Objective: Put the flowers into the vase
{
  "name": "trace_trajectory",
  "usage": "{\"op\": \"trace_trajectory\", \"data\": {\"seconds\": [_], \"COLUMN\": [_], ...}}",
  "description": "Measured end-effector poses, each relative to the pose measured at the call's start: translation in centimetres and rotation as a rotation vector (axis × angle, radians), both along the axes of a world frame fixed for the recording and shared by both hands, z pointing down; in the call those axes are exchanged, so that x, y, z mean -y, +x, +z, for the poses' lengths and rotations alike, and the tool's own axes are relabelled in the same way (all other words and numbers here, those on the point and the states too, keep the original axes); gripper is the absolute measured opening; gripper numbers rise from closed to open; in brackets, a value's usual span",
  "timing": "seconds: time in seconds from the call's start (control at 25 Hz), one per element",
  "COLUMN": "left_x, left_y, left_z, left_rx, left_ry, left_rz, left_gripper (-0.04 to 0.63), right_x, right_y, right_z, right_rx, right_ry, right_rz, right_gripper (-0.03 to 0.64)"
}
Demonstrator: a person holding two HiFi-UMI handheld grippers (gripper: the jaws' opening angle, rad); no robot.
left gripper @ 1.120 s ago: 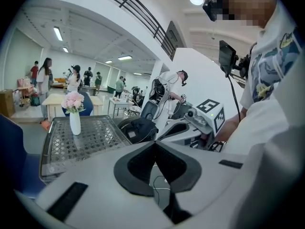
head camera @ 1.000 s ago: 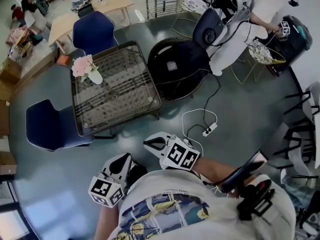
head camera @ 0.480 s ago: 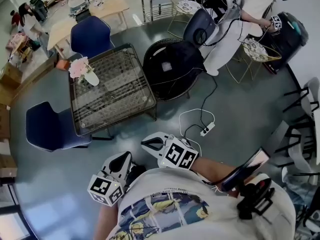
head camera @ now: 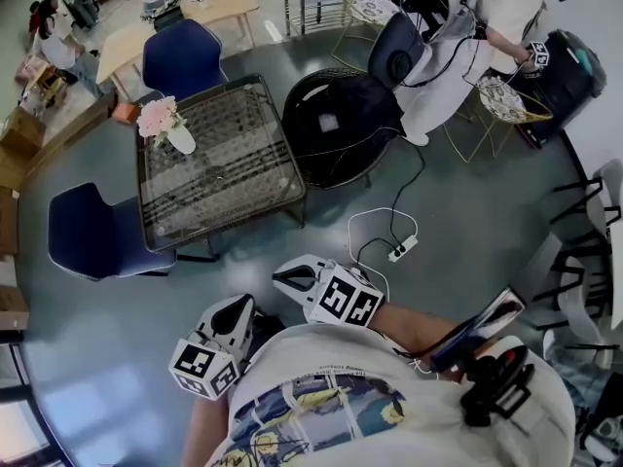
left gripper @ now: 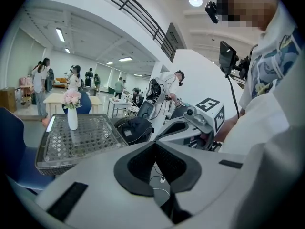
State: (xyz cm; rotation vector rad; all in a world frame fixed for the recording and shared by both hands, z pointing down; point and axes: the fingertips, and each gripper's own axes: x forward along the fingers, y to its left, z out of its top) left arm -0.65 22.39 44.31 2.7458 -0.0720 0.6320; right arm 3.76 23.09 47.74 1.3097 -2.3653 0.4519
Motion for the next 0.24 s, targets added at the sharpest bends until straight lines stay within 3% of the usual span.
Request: {"op": "trace_trajectory", "data": {"seconds": [0.24], "left_x": [0.66], "left_y": [-0.64], "left_z": [0.32], "left_rx": [-0.001], "left_ry": [-0.003], "left_rz": [-0.01], "left_gripper": [0.009], "right_x": [0.81], "right_y": [-0.41], "right_z": [0.68], "right_rx": [-0.002], "right_ry": [-0.007], "right_rz": [-0.013], "right_gripper": [0.008]}}
